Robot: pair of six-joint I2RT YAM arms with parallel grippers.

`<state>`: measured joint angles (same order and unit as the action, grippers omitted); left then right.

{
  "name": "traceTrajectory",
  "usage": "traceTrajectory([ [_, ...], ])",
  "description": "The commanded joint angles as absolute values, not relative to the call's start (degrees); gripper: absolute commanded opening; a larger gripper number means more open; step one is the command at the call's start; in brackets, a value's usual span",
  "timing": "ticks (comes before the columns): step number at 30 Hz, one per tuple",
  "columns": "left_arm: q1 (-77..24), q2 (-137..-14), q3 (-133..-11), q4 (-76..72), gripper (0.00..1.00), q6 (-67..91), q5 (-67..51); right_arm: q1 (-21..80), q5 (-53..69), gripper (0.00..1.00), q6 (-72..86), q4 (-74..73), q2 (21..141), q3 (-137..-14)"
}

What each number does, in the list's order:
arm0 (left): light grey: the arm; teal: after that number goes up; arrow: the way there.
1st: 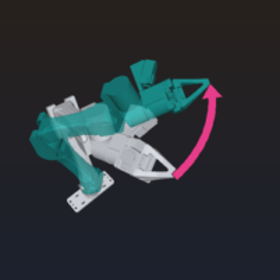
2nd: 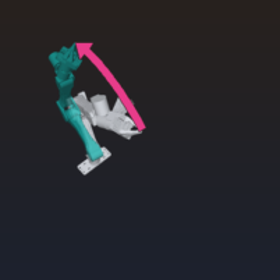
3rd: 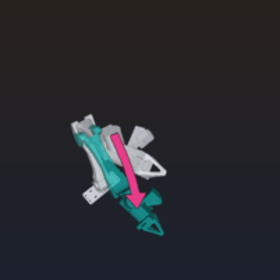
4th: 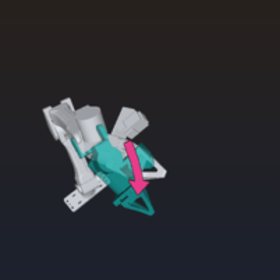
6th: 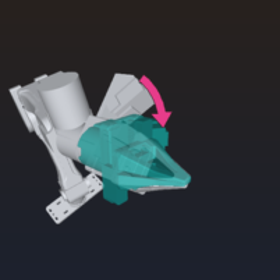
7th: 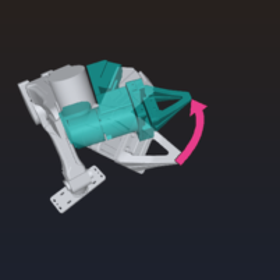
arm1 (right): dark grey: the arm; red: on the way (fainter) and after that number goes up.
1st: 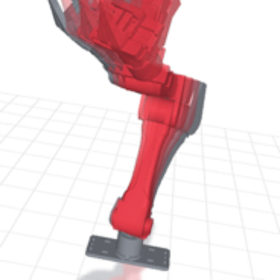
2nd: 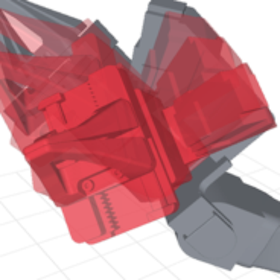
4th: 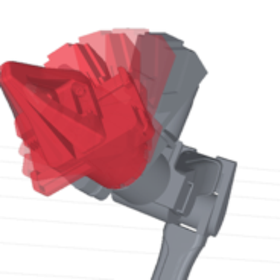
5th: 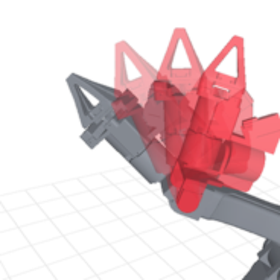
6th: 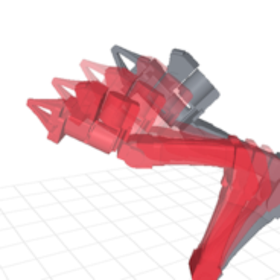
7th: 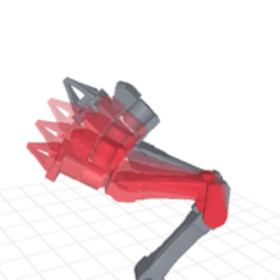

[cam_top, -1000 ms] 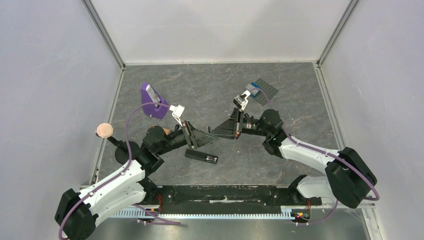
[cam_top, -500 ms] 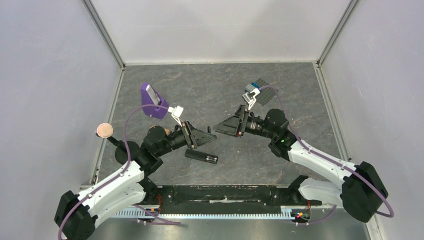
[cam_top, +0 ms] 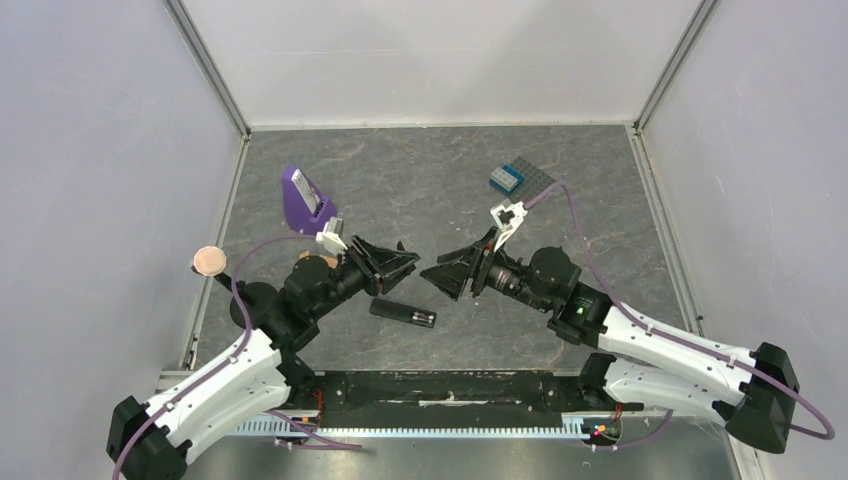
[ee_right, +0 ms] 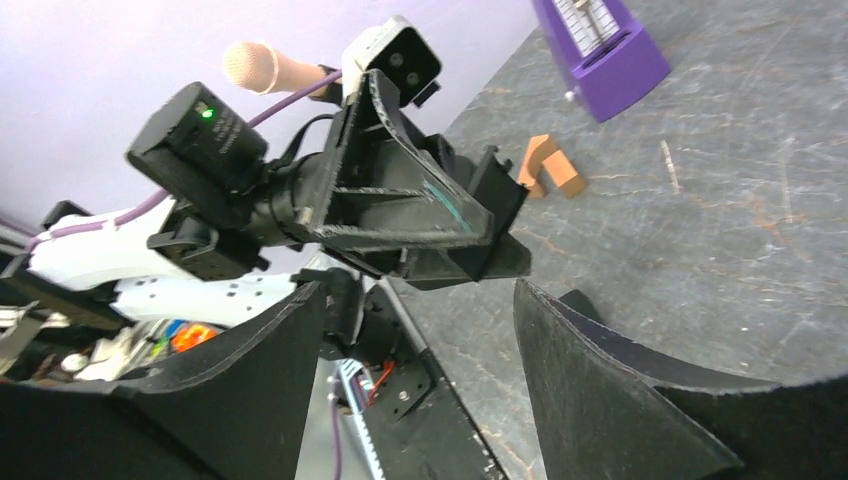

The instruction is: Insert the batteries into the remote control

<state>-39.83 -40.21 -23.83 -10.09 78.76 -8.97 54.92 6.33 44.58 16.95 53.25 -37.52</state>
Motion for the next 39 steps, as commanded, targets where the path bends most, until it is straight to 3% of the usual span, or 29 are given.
traceTrajectory([
  [1,-39.68,-37.59,-23.18,-10.46,0.15,91.51,-3.69,60.40,-8.54,0.71,37.83,20.07,53.72,-37.18],
  [8,-39.64,-34.52,-18.97,-12.30,0.15,99.54,-1.94,69.03,-20.84,0.68,30.78,21.49,59.76,-41.46],
  [18,-39.65,-32.78,-18.07,-11.43,0.15,102.57,-1.06,73.22,-27.35,0.60,27.68,22.50,68.51,-46.82],
  [33,-39.65,-31.76,-17.14,-11.34,0.16,104.41,-1.41,73.21,-28.46,0.33,30.05,21.33,75.57,-51.08],
  [39,-39.64,-30.78,-16.62,-11.34,0.17,104.72,-1.29,73.23,-30.35,0.16,31.79,21.47,75.55,-50.54],
])
